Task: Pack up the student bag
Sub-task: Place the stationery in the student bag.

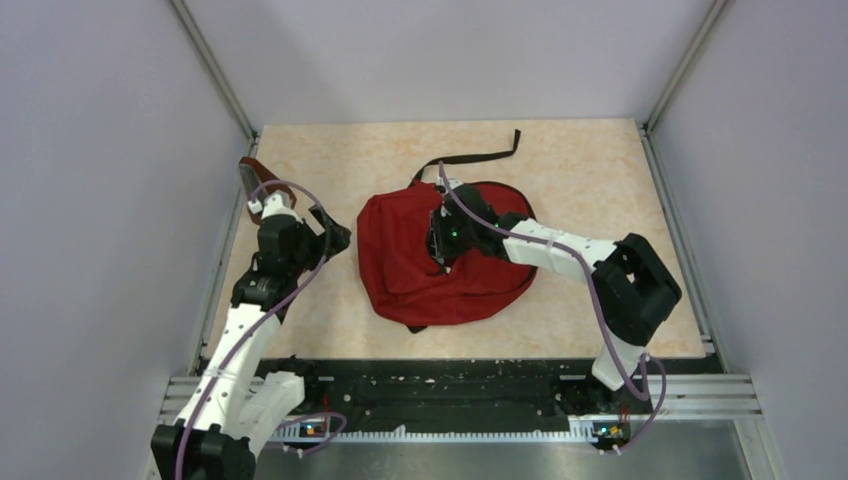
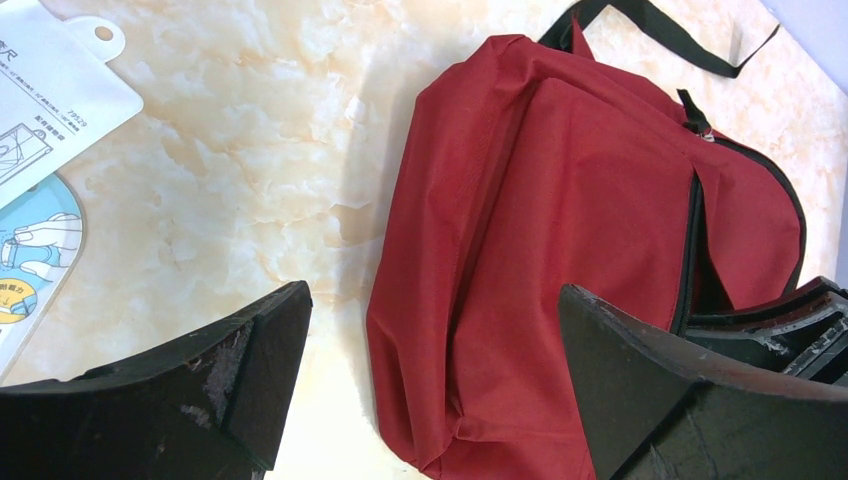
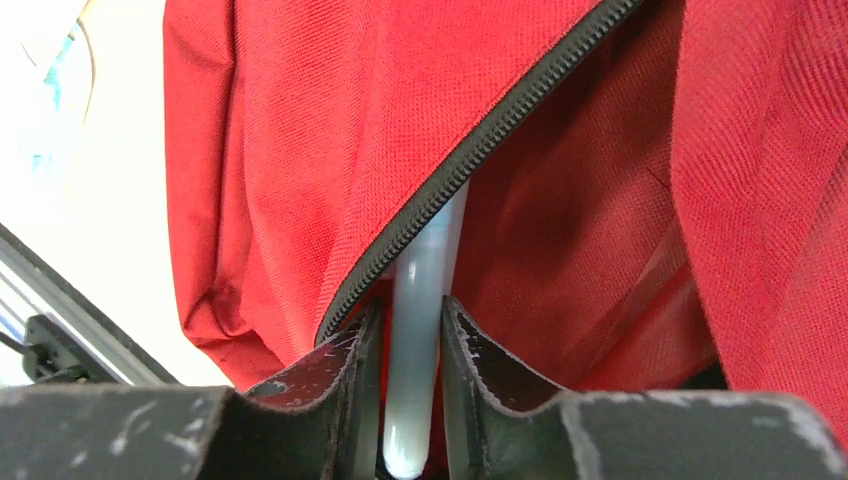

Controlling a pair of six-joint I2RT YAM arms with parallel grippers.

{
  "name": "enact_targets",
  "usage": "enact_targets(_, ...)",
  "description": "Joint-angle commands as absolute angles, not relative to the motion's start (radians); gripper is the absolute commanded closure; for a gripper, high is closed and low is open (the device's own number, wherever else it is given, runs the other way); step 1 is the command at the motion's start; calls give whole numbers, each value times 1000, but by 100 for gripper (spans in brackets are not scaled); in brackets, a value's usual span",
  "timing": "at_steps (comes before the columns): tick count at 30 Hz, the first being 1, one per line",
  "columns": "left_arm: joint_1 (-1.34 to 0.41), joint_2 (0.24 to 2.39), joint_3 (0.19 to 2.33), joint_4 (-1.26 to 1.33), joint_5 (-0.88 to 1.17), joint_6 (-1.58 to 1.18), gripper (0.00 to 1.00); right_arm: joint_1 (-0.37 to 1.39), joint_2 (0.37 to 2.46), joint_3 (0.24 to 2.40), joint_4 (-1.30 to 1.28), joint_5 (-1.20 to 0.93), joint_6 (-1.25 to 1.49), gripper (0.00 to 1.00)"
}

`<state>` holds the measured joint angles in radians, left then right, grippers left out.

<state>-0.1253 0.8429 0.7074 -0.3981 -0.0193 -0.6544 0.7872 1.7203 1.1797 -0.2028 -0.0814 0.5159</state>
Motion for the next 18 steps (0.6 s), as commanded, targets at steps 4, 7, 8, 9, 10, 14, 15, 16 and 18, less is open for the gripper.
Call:
enact_targets(4,-109,853,689,-358,-5,-655,2,799,1710,1223,-155,-62,474,56)
enact_targets(7,-105,858,675,-349,-7,-661,2,800,1686,1214,-160,-42,462,50)
enact_targets(8,-102,860,668,-341,-9,-663,2,799,1677,1211,-161,-35,457,49)
enact_targets(9,-99,863,660,-330,-10,-667,2,799,1669,1208,-163,-29,451,47)
enact_targets(10,-96,867,651,-321,-9,-671,2,799,1658,1204,-164,-24,444,47)
enact_targets(14,-71,897,611,-271,-40,-692,2,799,1601,1177,-170,-6,414,42)
enact_targets(15,-57,909,603,-261,-54,-695,2,799,1591,1170,-172,-3,405,41)
enact_targets(16,-38,923,594,-249,-73,-701,2,800,1568,1162,-174,-3,397,39)
enact_targets(18,32,954,566,-214,-87,-718,2,799,1532,1146,-174,34,385,36)
